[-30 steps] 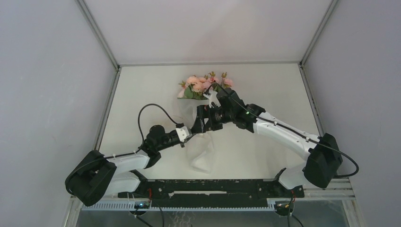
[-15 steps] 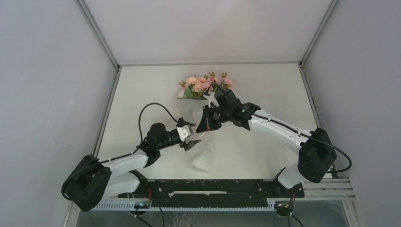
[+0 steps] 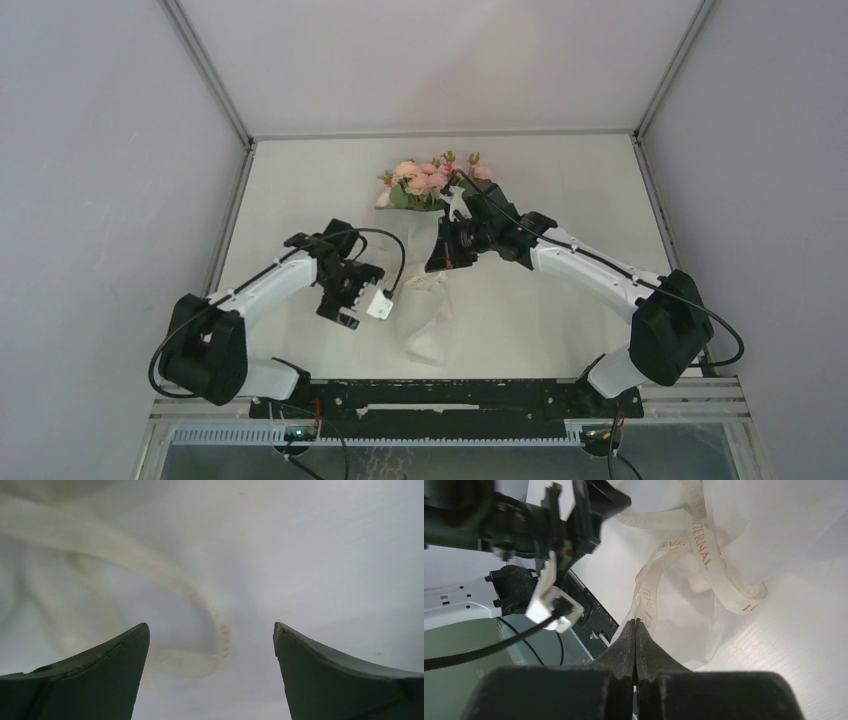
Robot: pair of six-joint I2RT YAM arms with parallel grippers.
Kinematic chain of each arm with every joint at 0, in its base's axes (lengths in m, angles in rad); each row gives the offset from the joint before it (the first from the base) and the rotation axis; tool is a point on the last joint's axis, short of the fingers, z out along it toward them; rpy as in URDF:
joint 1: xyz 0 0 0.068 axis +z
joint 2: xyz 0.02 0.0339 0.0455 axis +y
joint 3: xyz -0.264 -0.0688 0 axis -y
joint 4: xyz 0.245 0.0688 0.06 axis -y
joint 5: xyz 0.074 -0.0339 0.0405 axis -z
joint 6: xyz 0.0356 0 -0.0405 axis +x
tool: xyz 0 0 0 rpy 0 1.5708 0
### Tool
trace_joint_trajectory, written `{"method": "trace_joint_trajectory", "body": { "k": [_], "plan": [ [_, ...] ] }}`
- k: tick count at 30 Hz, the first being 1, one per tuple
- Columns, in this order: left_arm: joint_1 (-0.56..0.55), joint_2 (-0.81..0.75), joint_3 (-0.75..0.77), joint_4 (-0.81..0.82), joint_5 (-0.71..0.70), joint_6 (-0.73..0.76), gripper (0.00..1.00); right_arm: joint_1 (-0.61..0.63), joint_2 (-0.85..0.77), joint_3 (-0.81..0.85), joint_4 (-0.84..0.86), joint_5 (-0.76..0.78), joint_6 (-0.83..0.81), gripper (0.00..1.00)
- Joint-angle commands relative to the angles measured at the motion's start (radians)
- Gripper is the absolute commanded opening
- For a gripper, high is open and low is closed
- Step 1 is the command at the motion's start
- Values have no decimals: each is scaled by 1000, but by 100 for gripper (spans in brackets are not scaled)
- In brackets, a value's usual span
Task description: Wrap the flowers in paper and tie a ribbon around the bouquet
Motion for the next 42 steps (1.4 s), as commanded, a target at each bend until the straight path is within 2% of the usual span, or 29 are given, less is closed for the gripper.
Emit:
{"method": "trace_joint_trajectory", "body": {
  "k": [1,4,7,8,9,13,14,15,16,19,23,27,29,34,37,42],
  "plan": [
    [4,27,-57,-40,-119,166,98,2,-21,9,10,9,-47,0],
    [12,65,-77,21,-142,152,95,2,-17,9,7,9,-51,0],
    [23,86,-125,96,-180,146,81,2,-16,9,9,8,-50,0],
    [26,87,-144,128,-190,151,71,0,-15,10,9,9,-50,0],
    [28,90,-162,156,-202,155,66,-1,-16,10,11,9,-51,0],
    [36,85,-179,180,-217,151,34,-16,-15,10,32,-15,-41,0],
    [36,79,-192,189,-233,164,24,-22,-14,10,38,-23,-37,0],
    [36,71,-207,201,-250,178,9,-28,-12,11,45,-28,-33,0],
    [36,60,-221,217,-261,183,1,-32,-10,10,51,-29,-30,0],
    [35,6,-178,187,-202,123,0,-42,-8,10,58,-20,-22,0],
    [-19,-75,48,-47,-36,-101,0,-56,-9,10,68,-4,-11,0],
    [-143,-131,240,-348,99,-250,0,-65,-9,10,80,16,-6,0],
    [-246,-159,306,-416,148,-368,0,-71,-13,10,83,28,0,0],
    [-439,-171,407,-340,225,-664,0,-86,-19,11,140,31,24,0],
    [-586,-144,444,-269,149,-774,0,-87,-30,10,145,74,28,0],
    [-697,-47,497,-153,166,-975,0,-76,-36,10,139,108,4,0]
  ]
}}
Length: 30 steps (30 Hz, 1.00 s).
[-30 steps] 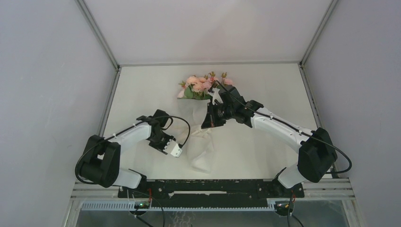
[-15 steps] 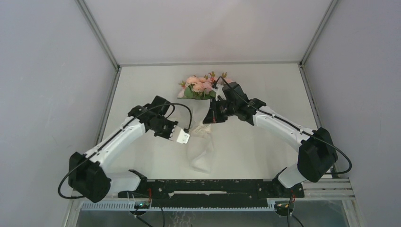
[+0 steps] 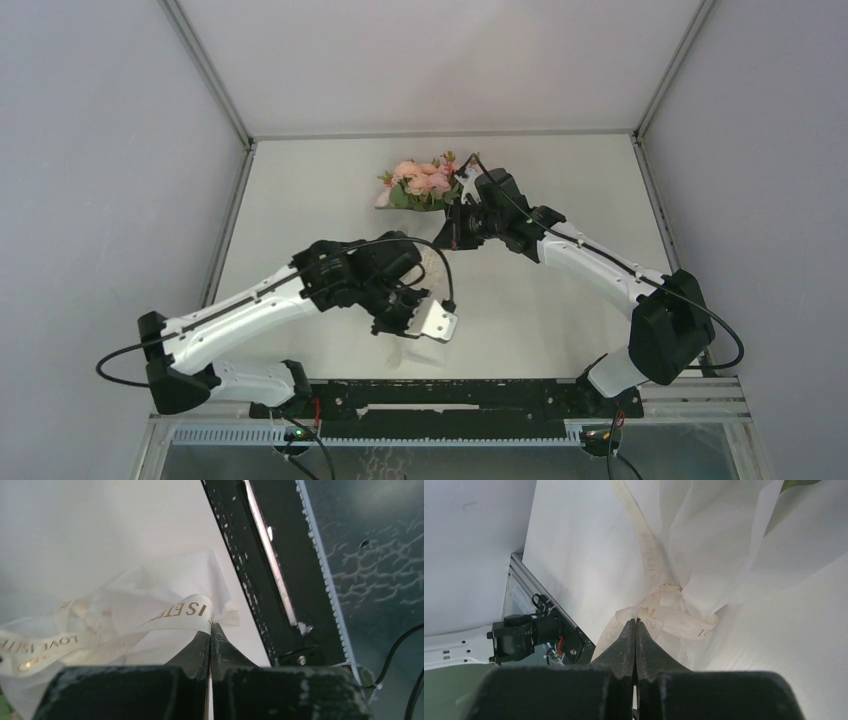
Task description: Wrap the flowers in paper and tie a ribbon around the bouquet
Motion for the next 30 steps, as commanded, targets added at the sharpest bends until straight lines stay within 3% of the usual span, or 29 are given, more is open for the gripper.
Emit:
{"method": "trace_joint_trajectory", "body": {
  "k": [1,10,16,21,23,27,30],
  "plan": [
    [-77,80,81,157,40,-271,0,8,-38,10,48,39,-8,0],
    [-166,262,126,670,156,-773,0,8,-47,10,65,-1,-36,0],
    [-163,420,296,680,148,-873,0,18,-38,10,52,-15,-78,0],
    [-146,391,181,705,125,-776,2,23,-42,10,36,-14,-103,0],
    [-141,333,71,760,86,-661,14,26,-43,10,26,-1,-108,0],
    [-141,193,-190,872,-54,-396,66,39,-45,11,7,23,-98,0],
    [-141,79,-277,845,-124,-239,83,50,-49,10,-12,75,-58,0]
  ]
}}
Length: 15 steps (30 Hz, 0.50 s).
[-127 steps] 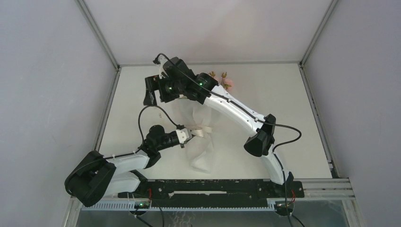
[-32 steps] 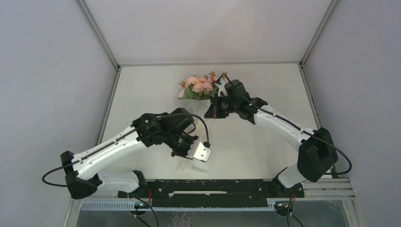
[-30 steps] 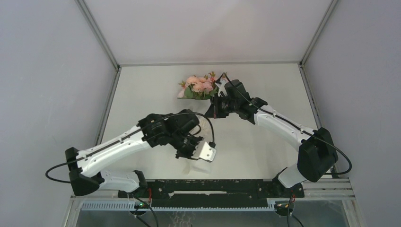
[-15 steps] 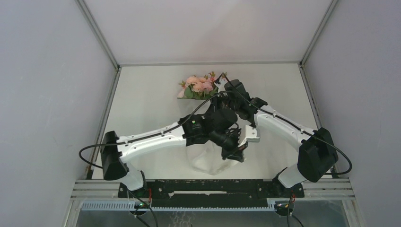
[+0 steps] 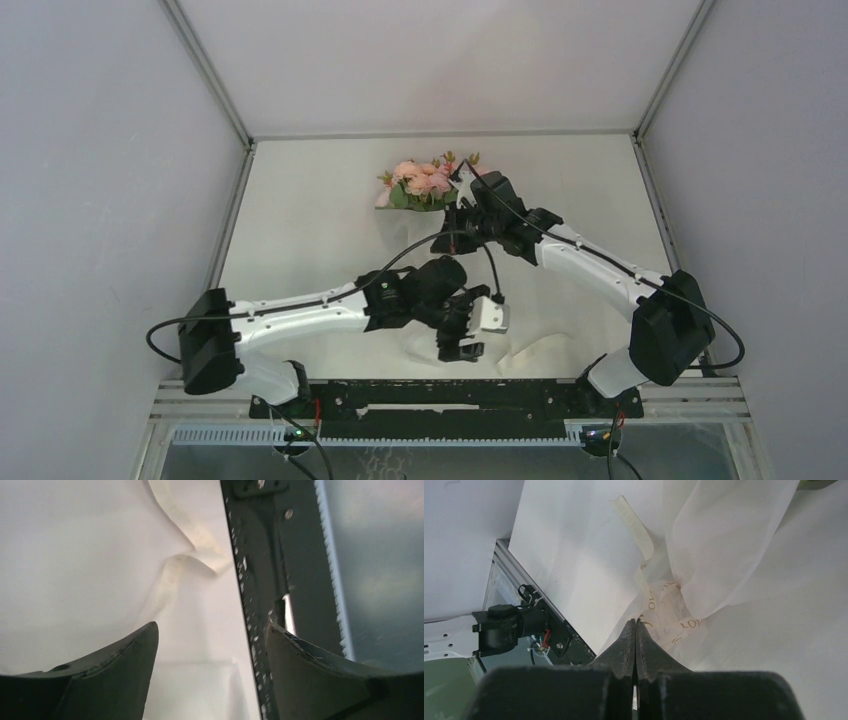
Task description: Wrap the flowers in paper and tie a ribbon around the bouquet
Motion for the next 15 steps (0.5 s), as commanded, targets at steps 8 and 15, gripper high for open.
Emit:
{"method": "trace_joint_trajectory", "body": {
  "k": [8,15],
  "plan": [
    [197,-434,-124,-134,-80,279,83,64,-95,10,-14,191,146,0],
    [522,-535,-265,8,15,8,68,149,-122,10,41,268,219,0]
  ]
}}
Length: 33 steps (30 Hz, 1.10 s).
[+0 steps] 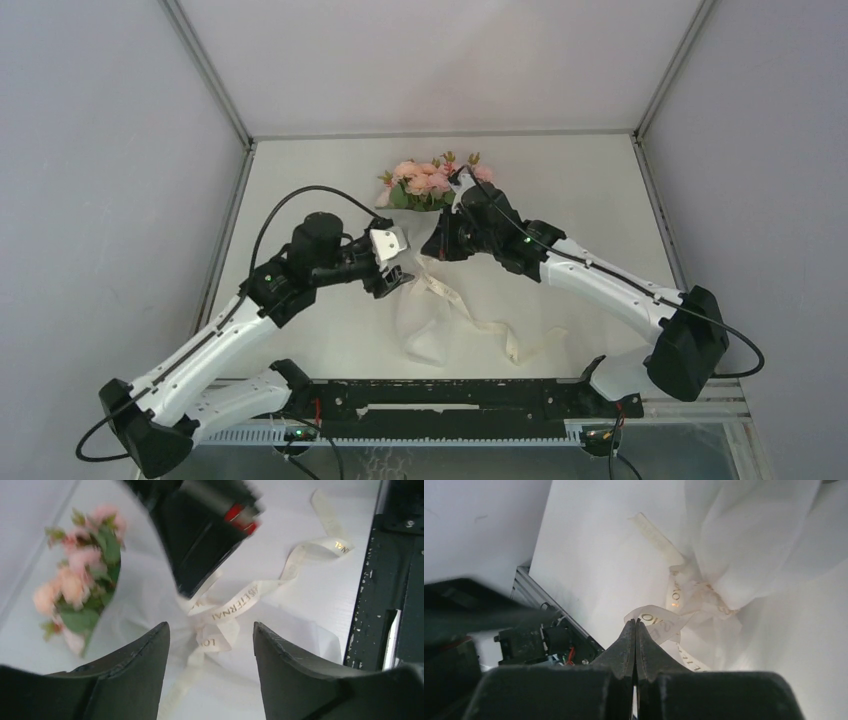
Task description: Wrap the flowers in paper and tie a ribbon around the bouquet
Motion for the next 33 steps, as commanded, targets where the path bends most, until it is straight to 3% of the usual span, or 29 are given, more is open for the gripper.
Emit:
{"method": "trace_joint_trajectory", "body": {
  "k": [1,3,5,9,13,22,25,30,31,33],
  "plan": [
    [125,-32,-151,115,89,-139,75,36,-30,11,65,63,68,0],
    [187,-24,-204,213,110,-168,85,43,-22,10,76,71,70,0],
    [228,-4,-253,338,139,-199,89,51,-6,10,98,51,70,0],
    [263,53,-308,550,203,-213,89,59,30,10,129,24,76,0],
    [264,105,-353,641,254,-260,89,65,57,10,192,-19,74,0],
    [264,167,-406,824,119,-402,70,84,40,10,233,-34,63,0],
    [266,184,-404,852,101,-419,59,85,43,11,219,-42,60,0],
    [273,199,-412,870,115,-463,3,71,58,10,219,-117,28,0],
    [282,196,-419,865,118,-475,0,54,50,10,208,-132,9,5],
    [302,188,-438,861,131,-486,0,9,17,10,158,-136,-40,27]
  ]
}}
